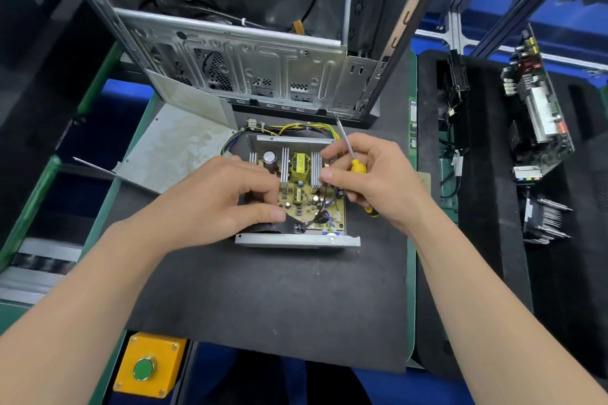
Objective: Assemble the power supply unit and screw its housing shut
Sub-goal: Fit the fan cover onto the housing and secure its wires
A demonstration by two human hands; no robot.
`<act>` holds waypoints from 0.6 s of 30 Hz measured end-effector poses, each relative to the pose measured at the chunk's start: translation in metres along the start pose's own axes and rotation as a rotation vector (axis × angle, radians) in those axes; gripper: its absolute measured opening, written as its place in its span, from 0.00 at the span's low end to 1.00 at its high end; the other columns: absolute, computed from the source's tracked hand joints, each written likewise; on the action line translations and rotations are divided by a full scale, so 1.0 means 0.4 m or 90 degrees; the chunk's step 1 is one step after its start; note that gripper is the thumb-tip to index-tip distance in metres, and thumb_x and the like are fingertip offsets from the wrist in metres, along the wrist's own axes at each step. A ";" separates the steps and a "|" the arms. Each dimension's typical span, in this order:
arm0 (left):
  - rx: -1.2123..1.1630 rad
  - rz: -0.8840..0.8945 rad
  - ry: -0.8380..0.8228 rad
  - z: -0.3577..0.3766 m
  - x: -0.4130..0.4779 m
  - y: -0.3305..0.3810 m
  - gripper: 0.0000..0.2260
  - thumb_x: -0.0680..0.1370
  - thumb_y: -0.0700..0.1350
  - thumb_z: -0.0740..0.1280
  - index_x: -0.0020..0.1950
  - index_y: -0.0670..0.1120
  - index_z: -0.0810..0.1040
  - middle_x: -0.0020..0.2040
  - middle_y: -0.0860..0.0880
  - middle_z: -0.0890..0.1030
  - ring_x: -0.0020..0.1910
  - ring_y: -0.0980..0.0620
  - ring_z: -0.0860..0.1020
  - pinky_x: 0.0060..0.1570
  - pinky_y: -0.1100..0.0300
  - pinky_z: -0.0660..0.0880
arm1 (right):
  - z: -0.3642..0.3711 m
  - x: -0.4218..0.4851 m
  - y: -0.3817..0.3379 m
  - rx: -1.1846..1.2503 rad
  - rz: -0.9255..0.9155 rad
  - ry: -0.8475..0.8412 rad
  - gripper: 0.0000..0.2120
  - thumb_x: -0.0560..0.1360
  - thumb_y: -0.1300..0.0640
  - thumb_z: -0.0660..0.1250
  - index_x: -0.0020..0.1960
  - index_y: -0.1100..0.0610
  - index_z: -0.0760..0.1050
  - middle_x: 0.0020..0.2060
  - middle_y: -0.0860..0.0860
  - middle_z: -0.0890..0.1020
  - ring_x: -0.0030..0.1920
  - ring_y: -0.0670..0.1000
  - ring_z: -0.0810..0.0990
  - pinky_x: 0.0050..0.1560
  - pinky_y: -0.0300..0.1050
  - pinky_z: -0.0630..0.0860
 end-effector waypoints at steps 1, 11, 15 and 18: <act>-0.004 0.005 -0.003 -0.001 0.001 0.001 0.11 0.77 0.54 0.72 0.38 0.50 0.79 0.37 0.55 0.79 0.40 0.52 0.76 0.47 0.66 0.68 | 0.002 0.001 -0.006 -0.002 -0.014 0.004 0.08 0.75 0.60 0.79 0.50 0.53 0.82 0.39 0.56 0.86 0.28 0.48 0.74 0.24 0.36 0.67; -0.112 -0.072 0.073 -0.015 -0.003 -0.046 0.10 0.80 0.55 0.67 0.41 0.54 0.74 0.36 0.54 0.76 0.35 0.59 0.71 0.35 0.70 0.64 | -0.019 -0.011 -0.032 -0.107 -0.139 0.090 0.11 0.77 0.68 0.72 0.54 0.55 0.86 0.44 0.52 0.88 0.37 0.42 0.83 0.41 0.32 0.77; -0.221 -0.087 0.097 -0.019 0.004 -0.066 0.12 0.79 0.58 0.66 0.42 0.51 0.75 0.37 0.49 0.75 0.36 0.58 0.69 0.37 0.65 0.65 | -0.030 -0.028 -0.044 -0.270 -0.185 0.195 0.08 0.73 0.60 0.79 0.49 0.49 0.87 0.33 0.39 0.83 0.32 0.40 0.76 0.41 0.25 0.69; -0.258 -0.082 0.129 -0.029 0.017 -0.062 0.13 0.79 0.57 0.66 0.41 0.49 0.75 0.36 0.48 0.73 0.35 0.59 0.69 0.36 0.68 0.65 | -0.026 -0.035 -0.061 -0.378 -0.230 0.206 0.05 0.74 0.59 0.78 0.49 0.51 0.88 0.39 0.36 0.85 0.41 0.39 0.81 0.45 0.27 0.71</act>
Point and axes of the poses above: each hand's wrist, its own x-axis towards the middle knuckle, its own z-axis out of the palm, y = z × x, the point moved 6 cm from there along x, towards the middle knuckle
